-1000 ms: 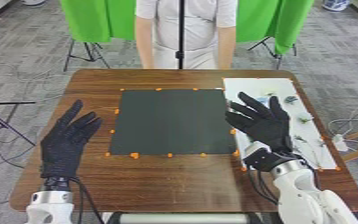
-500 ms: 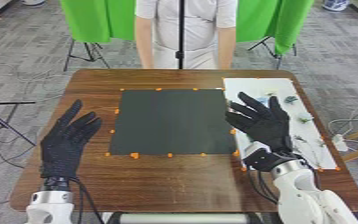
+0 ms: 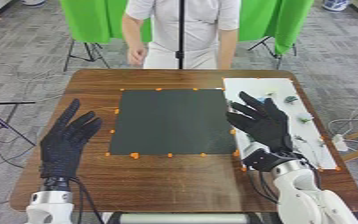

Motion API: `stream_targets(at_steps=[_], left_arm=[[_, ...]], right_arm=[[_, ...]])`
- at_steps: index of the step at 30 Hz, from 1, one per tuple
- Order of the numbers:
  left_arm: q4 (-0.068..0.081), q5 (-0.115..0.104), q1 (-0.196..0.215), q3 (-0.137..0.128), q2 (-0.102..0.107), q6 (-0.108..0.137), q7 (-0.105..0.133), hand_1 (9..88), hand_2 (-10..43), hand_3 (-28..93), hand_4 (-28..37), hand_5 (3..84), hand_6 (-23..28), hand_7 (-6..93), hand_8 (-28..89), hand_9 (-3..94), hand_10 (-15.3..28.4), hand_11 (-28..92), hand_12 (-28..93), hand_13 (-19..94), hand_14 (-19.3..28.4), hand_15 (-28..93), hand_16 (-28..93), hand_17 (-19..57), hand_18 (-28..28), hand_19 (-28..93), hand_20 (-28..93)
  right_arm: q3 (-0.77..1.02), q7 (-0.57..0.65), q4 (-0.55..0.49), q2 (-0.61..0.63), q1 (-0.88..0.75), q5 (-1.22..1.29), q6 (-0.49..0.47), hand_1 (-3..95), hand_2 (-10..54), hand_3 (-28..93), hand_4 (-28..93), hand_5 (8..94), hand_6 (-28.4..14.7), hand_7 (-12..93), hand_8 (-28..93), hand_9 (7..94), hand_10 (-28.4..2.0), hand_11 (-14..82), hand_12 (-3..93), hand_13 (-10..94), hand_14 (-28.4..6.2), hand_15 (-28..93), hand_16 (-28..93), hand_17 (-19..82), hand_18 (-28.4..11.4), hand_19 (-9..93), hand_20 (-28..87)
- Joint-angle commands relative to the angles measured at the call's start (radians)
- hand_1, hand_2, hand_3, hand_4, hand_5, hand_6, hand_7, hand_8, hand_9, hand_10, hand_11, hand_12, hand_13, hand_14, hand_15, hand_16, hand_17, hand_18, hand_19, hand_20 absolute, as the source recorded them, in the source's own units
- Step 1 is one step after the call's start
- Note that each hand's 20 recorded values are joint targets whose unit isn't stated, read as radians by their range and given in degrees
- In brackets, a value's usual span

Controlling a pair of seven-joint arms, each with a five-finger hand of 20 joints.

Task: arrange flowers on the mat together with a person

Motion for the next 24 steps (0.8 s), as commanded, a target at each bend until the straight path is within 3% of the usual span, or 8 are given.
stream_targets(at_steps=[1,24], left_arm=[[-0.002,-0.006,0.01,0.003,-0.001,0.008,-0.003,22.2,8.4,75,-27.8,32.6,6.5,10.9,-9,35.7,18.5,23,10,29,23.4,41,-7,-0.5,28.1,68,-12],[-0.003,-0.007,0.012,0.005,0.002,0.011,-0.005,22.3,8.4,74,-27.6,32.6,6.6,10.7,-9,35.8,18.6,23,10,29,23.6,41,-7,2.2,28.4,75,-20]], right_arm=[[0.01,0.01,-0.014,-0.005,-0.015,-0.04,-0.005,13.1,10.8,78,-26,44.0,-1.5,13,-13,45.0,-15.1,9.7,12.1,36,-19.2,20,15,4,-21.3,38,11],[0.016,0.018,-0.015,-0.008,-0.018,-0.081,-0.008,17.6,6.3,80,-26,44.0,-0.4,15,-13,45.9,-14.5,9.5,12.9,37,-18.1,20,16,5,-20.1,38,14]])
